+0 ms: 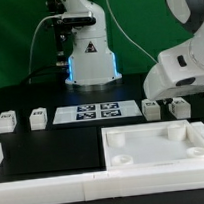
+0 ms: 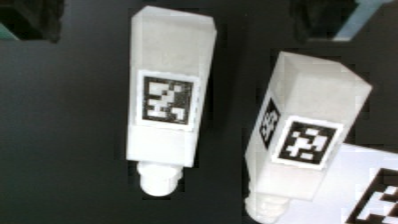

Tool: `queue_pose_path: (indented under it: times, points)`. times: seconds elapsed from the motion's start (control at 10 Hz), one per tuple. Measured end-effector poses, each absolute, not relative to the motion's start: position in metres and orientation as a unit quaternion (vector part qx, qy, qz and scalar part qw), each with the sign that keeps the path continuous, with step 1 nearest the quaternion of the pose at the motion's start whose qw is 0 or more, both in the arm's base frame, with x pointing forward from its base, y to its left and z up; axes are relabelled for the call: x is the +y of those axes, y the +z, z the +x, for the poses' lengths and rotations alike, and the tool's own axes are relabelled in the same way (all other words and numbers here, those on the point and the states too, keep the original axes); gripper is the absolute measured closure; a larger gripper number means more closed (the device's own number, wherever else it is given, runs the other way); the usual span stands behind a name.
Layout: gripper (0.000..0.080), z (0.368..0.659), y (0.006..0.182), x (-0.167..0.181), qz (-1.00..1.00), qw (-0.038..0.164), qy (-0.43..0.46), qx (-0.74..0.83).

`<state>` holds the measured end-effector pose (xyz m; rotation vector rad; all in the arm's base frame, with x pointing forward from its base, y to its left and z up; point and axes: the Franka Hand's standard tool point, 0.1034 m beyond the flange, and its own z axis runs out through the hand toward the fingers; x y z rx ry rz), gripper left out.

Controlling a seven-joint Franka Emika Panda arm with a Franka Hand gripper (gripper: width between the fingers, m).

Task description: Assemble one leg

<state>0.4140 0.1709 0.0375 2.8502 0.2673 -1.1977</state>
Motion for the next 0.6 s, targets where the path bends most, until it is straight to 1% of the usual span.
queue_pose_path:
  times: [0.3,0.6]
  points:
    - [0.0150,0.413,0.037,0.170,0.918,0.019,-0.387,0.086]
    - [0.0150,0.405,0.027,0.174,0.918,0.024,-0.389,0.067]
